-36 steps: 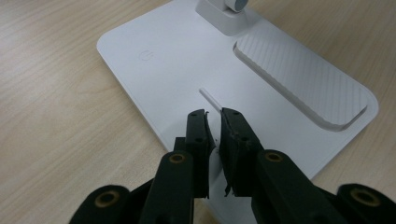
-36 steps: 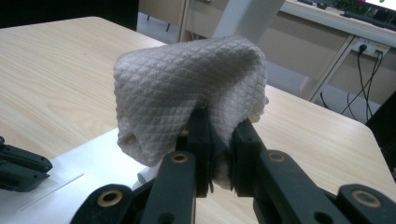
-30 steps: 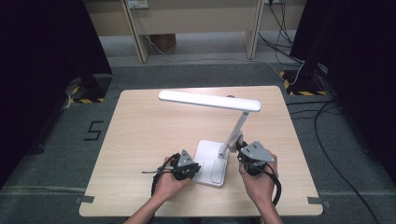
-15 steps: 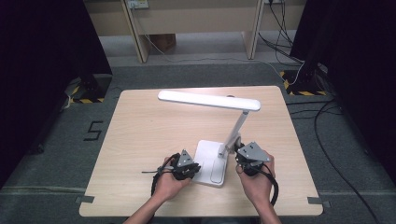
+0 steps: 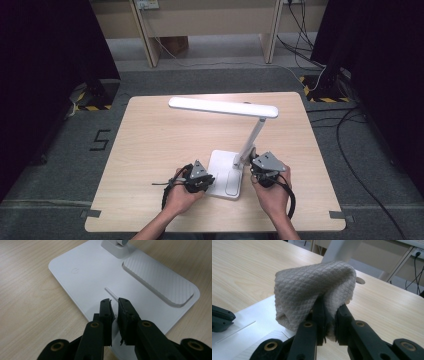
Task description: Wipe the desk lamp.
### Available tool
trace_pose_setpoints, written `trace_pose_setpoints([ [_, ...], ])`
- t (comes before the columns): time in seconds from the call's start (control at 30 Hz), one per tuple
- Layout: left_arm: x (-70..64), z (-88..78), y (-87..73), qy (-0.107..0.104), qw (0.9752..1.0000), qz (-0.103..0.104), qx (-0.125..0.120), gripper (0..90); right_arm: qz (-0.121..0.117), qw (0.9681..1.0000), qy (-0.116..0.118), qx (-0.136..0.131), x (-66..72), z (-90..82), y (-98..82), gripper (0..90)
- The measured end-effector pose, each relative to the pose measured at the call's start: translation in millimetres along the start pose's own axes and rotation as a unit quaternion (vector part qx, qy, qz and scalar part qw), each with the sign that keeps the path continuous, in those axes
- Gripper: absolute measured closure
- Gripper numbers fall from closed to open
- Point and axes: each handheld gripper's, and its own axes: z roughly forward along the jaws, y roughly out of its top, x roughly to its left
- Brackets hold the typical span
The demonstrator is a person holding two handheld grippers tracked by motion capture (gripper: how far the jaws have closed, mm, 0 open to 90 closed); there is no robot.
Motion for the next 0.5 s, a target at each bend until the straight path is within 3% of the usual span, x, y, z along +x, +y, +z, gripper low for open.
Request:
trace_pose_setpoints([
  [0.5, 0.5, 0.1, 0.4, -0.001, 1.0, 0.001, 0.001, 80.9, 0.014, 0.9995, 0.017, 0.021, 0.8, 16.1, -12.3, 81.7],
])
